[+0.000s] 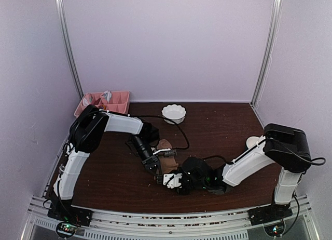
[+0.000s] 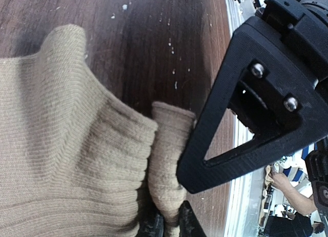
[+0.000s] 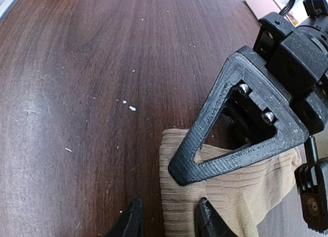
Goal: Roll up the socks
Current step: Roll the sock at the center of the board.
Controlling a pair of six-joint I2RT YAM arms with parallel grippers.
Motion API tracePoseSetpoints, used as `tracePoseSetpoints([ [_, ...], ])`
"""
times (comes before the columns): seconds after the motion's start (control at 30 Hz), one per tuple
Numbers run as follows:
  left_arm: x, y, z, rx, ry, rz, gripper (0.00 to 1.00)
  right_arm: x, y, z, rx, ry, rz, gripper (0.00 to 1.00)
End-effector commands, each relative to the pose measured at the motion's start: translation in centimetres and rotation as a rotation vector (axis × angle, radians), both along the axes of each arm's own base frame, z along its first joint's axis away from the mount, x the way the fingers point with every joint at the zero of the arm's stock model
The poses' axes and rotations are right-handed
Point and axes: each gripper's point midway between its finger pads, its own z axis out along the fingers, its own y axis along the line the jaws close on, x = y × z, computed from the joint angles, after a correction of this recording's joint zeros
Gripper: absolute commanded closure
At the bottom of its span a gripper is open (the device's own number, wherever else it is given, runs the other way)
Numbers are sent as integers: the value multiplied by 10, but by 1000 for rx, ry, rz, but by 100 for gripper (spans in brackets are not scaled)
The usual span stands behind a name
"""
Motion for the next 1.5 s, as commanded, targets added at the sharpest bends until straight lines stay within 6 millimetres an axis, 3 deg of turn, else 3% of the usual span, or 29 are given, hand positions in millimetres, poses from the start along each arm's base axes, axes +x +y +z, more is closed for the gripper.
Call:
tracePoseSetpoints([
  [0.0, 2, 30, -53, 170, -81, -77, 90, 11, -12, -8, -62, 4, -42, 65],
  [0.37, 4, 29, -46, 139, -102, -98, 89, 2, -25, -50, -172, 160, -29, 84],
  [0.5, 7, 25, -30, 91, -135, -101, 79, -5, -30, -58, -192, 232, -34, 95],
  [0.67, 37, 13, 15, -28, -376, -43, 55, -8, -34, -66, -203, 349, -88, 100],
  [0.7, 46, 11, 34, -61, -462, -27, 54, -10, -36, -67, -203, 367, -97, 100],
  [0.87, 81, 19, 90, -93, -739, 57, 51, -14, -42, -67, -181, 439, -157, 100],
  [1.07, 102, 36, 149, -141, -983, 171, 50, -19, -39, -59, -118, 556, -191, 100],
  [1.1, 112, 39, 159, -148, -1034, 232, 45, -20, -38, -58, -107, 588, -191, 100],
  [1.13, 129, 46, 169, -118, -1085, 351, 31, -20, -37, -55, -96, 616, -187, 100],
  [1.17, 160, 58, 182, -65, -1155, 544, 7, -22, -35, -53, -87, 638, -184, 100],
  [1.2, 187, 77, 188, 20, -1200, 682, 3, -22, -34, -52, -78, 658, -185, 100],
  [1.23, 198, 84, 189, 21, -1165, 703, 2, -21, -33, -49, -66, 677, -189, 100],
  [1.33, 189, 85, 186, -144, -843, 640, 2, -18, -32, -45, -35, 741, -214, 100],
  [1.43, 183, 87, 181, -171, -924, 590, 2, -12, -32, -44, 2, 840, -259, 100],
  [1.47, 175, 85, 188, -196, -987, 562, 2, -8, -32, -45, 17, 889, -289, 100],
])
